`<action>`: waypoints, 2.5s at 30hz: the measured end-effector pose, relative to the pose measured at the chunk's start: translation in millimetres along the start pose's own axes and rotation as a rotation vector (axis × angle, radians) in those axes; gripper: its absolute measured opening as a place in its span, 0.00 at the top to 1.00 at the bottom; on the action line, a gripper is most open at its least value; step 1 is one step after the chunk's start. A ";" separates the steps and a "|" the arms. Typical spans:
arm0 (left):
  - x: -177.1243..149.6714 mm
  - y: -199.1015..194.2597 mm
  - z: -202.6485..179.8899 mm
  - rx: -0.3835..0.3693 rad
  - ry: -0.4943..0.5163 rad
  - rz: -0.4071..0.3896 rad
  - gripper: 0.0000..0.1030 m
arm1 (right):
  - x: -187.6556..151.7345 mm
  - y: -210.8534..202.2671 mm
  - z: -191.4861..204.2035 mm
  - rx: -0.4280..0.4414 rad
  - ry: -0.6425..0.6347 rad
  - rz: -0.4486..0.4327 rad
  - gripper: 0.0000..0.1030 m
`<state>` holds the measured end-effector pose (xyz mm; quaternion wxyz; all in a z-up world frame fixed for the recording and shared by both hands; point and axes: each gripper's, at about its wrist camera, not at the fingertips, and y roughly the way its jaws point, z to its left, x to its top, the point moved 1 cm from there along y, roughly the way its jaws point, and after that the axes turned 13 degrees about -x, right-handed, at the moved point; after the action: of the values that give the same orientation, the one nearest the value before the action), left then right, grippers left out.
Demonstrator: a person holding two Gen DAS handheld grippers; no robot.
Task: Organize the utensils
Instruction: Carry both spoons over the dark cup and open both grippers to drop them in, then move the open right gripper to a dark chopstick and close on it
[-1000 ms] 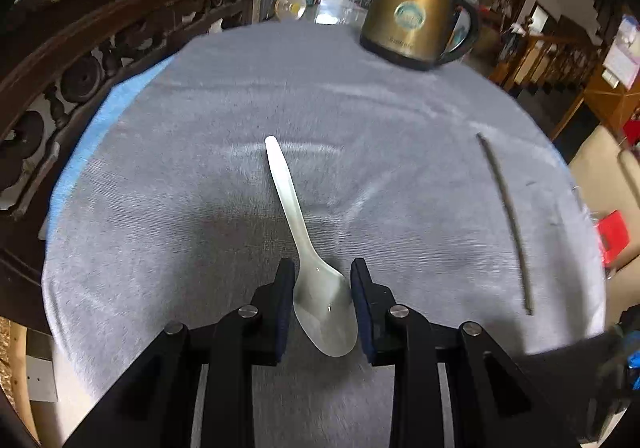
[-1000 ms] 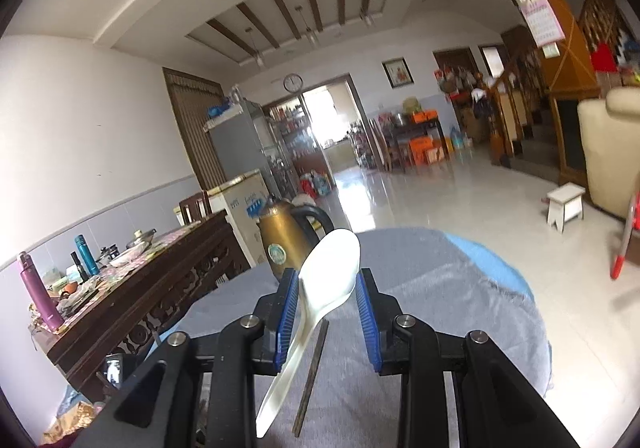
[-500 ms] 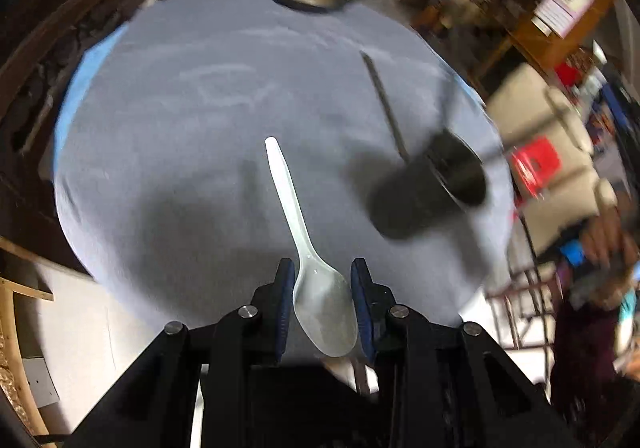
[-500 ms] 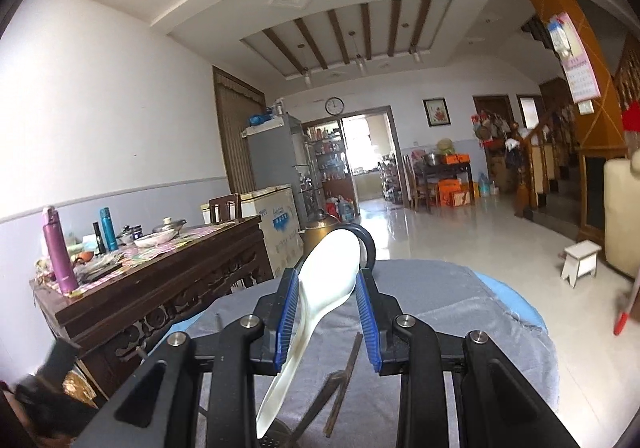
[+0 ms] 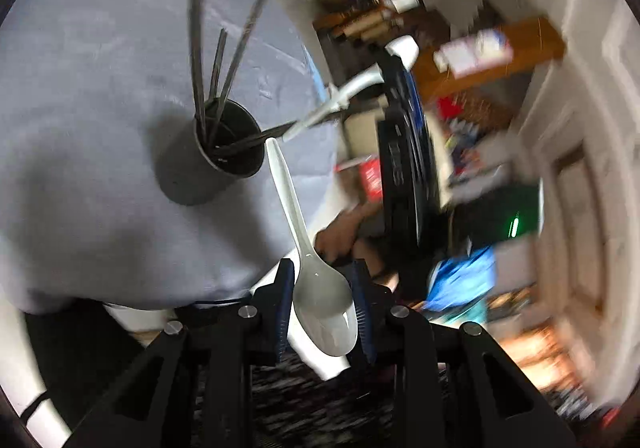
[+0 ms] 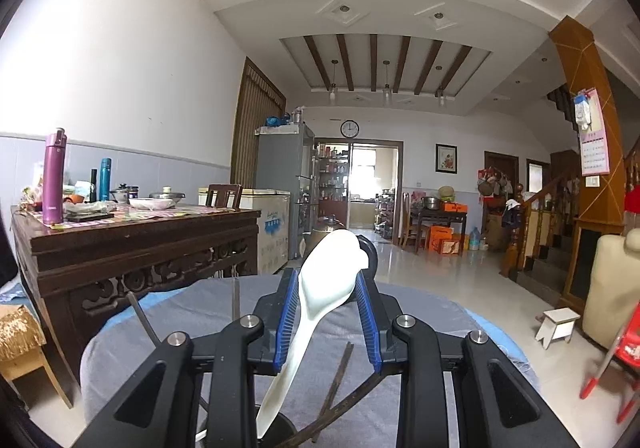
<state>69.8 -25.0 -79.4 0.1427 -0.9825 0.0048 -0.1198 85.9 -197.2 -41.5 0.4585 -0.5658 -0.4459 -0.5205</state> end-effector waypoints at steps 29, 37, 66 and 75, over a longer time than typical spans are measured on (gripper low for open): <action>70.9 5.6 50.9 -0.043 -0.458 -0.223 0.68 | -40.9 20.1 20.9 0.039 -0.052 0.063 0.68; 78.4 -0.1 50.4 -0.067 -0.417 -0.268 0.63 | -33.3 4.0 14.5 0.040 -0.047 0.032 0.54; 21.3 -77.5 33.2 0.186 -0.184 -0.393 0.55 | -39.1 -17.1 -2.3 0.228 0.109 0.357 0.88; 22.1 -80.7 48.3 0.279 -0.185 -0.409 0.54 | -96.4 -16.8 47.8 0.583 0.017 0.662 0.87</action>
<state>100.7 64.9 -96.4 0.2493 -0.9407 -0.2233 -0.0553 72.2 -149.7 -138.5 0.7447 -0.5207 -0.3651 -0.2026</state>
